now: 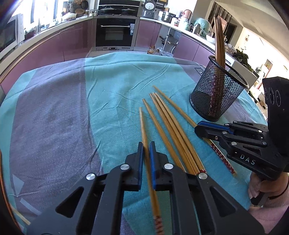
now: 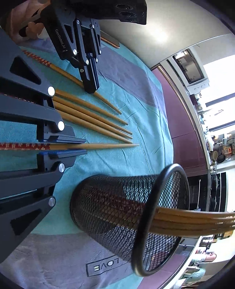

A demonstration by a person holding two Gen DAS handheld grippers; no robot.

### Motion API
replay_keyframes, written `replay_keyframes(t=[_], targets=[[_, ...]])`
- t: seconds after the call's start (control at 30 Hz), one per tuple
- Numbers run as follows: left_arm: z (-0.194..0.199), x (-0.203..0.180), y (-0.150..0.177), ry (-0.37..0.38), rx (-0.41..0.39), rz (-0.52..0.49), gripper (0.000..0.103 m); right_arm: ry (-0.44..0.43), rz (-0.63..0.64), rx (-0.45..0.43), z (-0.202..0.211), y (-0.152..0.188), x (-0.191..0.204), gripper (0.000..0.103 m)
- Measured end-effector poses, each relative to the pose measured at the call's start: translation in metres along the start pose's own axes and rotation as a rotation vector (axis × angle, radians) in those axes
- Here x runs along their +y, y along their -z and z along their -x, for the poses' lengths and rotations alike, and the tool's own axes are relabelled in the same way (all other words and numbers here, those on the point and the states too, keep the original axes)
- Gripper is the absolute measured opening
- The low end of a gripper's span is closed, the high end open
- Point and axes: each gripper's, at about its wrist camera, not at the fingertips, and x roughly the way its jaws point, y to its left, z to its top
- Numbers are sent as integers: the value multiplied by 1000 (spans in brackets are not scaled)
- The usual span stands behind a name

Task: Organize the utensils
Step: 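Close the left gripper on a chopstick while the right gripper grasps another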

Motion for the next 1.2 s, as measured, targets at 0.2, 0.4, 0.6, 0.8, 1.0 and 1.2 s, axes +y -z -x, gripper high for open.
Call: replay_keyframes(t=[0.2, 0.4, 0.6, 0.8, 1.0, 1.2], targets=[[8, -3, 0, 48, -21, -13, 7, -76, 47, -19, 13, 1, 9, 6], [3, -8, 2, 55, -3, -44, 7, -85, 92, 43, 7, 7, 15, 6], [-6, -9, 0, 42, 32, -61, 9, -64, 91, 59, 2, 7, 15, 7], [-12, -6, -2, 52, 43, -59, 9, -62, 99, 56, -7, -2, 16, 8], [-4, -7, -5, 58, 21, -51, 8, -78, 106, 23, 4, -2, 15, 6], [26, -11, -18, 119, -47, -64, 7, -103, 88, -69, 41, -6, 6, 6]])
